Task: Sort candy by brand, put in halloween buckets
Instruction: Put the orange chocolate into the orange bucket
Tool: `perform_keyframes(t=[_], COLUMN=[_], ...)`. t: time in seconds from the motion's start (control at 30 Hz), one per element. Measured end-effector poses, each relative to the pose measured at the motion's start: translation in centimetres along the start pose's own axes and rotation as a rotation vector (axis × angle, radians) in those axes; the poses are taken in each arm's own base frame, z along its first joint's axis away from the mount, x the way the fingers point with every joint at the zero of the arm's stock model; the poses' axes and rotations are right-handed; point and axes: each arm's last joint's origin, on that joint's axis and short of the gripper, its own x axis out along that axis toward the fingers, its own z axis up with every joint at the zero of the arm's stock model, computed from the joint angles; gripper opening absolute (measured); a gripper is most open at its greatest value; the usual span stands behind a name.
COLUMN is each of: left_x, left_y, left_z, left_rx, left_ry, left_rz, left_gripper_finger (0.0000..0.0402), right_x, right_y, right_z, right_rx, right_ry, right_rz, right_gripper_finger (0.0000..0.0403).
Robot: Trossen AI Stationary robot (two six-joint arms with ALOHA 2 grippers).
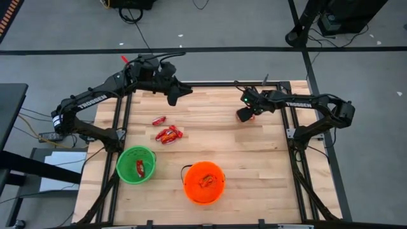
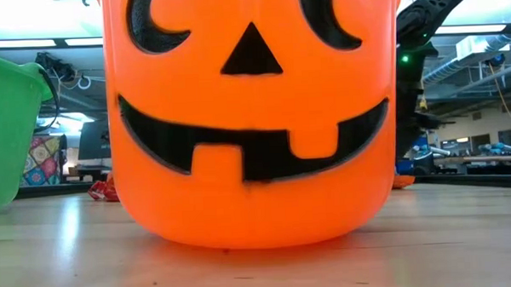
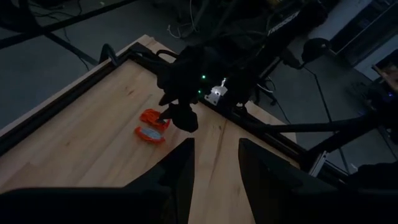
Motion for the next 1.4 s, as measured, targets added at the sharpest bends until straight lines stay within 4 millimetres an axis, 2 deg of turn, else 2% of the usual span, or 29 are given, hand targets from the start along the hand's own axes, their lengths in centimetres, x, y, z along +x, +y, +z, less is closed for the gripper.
perform_keyframes(t=[0.13,0.43,0.6,0.9,1.17,1.3,1.4], left_x=[0.0,0.0,0.0,0.0,0.0,0.0,0.0], left_y=[0.0,0.0,-0.1,-0.1,-0.1,-0.1,-0.1], left_z=[0.0,0.0,0.0,0.0,0.0,0.0,0.0], left_rx=[0.000,0.003,0.003,0.003,0.002,0.000,0.000], left_ry=[0.000,0.001,0.010,0.012,0.012,0.011,0.011], left_rz=[-0.001,-0.002,-0.024,-0.030,-0.030,-0.030,-0.030], left_gripper_finger=[0.0131,0.0131,0.0131,0.0131,0.0131,0.0131,0.0131], right_x=[0.1,0.2,1.2,2.8,3.8,3.8,3.8], right_y=[-0.4,-0.5,-0.9,-1.5,-1.4,-1.4,-1.5], right_z=[-0.1,0.2,-0.8,-2.4,-2.7,-2.7,-2.8], right_rx=[0.010,0.042,0.080,0.138,0.184,0.179,0.162], right_ry=[0.044,0.036,0.040,0.053,-0.013,-0.015,-0.021], right_rz=[0.009,0.028,0.009,0.018,0.075,0.072,0.059], right_gripper_finger=[0.0237,0.0324,0.0343,0.0339,0.0327,0.0305,0.0269])
